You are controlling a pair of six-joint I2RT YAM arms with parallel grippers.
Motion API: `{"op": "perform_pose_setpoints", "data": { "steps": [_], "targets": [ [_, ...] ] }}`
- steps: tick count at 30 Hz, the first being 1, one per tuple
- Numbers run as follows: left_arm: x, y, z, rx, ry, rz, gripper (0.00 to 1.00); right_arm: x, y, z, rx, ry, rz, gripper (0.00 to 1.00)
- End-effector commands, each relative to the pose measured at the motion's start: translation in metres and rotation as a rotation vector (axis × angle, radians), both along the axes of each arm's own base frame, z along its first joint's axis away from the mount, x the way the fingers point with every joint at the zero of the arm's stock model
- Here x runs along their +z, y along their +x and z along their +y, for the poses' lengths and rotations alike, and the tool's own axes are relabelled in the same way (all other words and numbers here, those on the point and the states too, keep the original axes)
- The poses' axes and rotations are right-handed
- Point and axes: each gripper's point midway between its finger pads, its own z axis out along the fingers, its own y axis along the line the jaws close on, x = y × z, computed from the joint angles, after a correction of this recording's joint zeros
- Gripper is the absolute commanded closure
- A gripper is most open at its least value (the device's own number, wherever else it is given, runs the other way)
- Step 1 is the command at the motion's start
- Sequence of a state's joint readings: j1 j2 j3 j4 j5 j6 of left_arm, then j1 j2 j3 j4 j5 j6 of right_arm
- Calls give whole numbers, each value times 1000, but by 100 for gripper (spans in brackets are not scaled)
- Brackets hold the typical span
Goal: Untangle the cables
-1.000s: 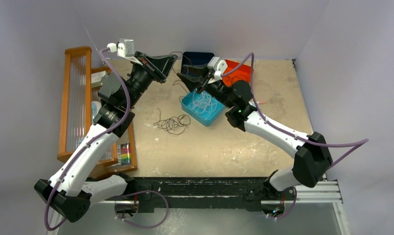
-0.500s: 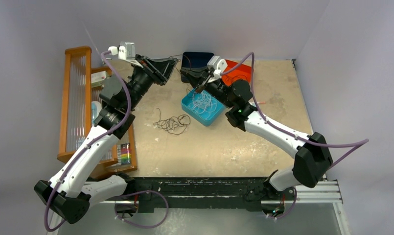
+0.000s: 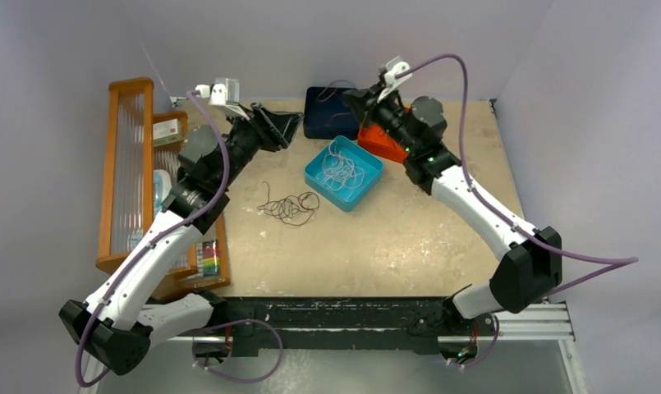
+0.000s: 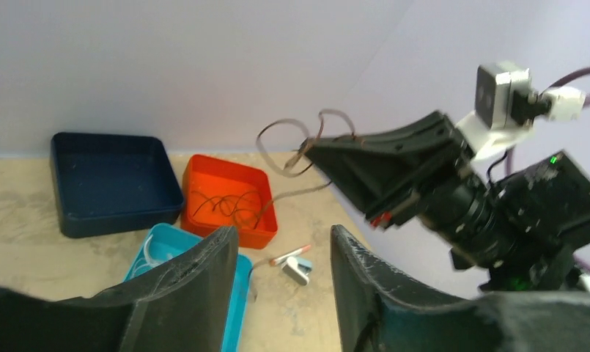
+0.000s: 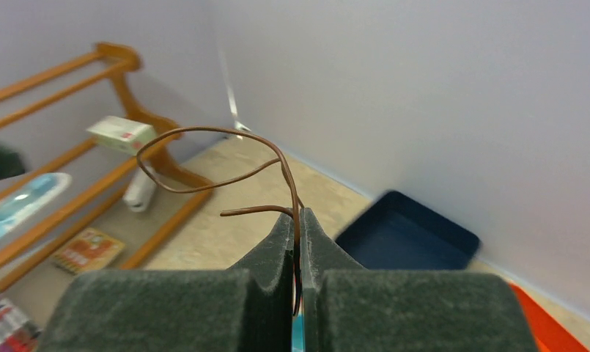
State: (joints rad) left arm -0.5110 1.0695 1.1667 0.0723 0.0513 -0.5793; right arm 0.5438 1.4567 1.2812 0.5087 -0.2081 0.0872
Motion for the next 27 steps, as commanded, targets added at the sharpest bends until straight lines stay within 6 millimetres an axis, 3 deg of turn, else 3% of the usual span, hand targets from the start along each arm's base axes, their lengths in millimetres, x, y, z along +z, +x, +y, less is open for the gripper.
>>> {"op": "perform_pose_setpoints", "data": {
  "steps": [1, 4, 17, 21, 27],
  "targets": [
    [-29, 10, 6, 59, 54, 54, 46, 8, 25, -32, -86, -24, 44, 100],
    [-54, 19, 12, 109, 80, 113, 36, -1, 48, -49, -149, -55, 65, 100],
    [-170, 49, 25, 248, 211, 398, 35, -30, 149, -119, -329, -107, 112, 100],
    [-187, 49, 24, 246, 203, 429, 35, -39, 176, -129, -336, -122, 119, 100],
    [-195, 50, 17, 207, 196, 441, 35, -72, 218, -139, -320, -133, 148, 100]
  ]
}}
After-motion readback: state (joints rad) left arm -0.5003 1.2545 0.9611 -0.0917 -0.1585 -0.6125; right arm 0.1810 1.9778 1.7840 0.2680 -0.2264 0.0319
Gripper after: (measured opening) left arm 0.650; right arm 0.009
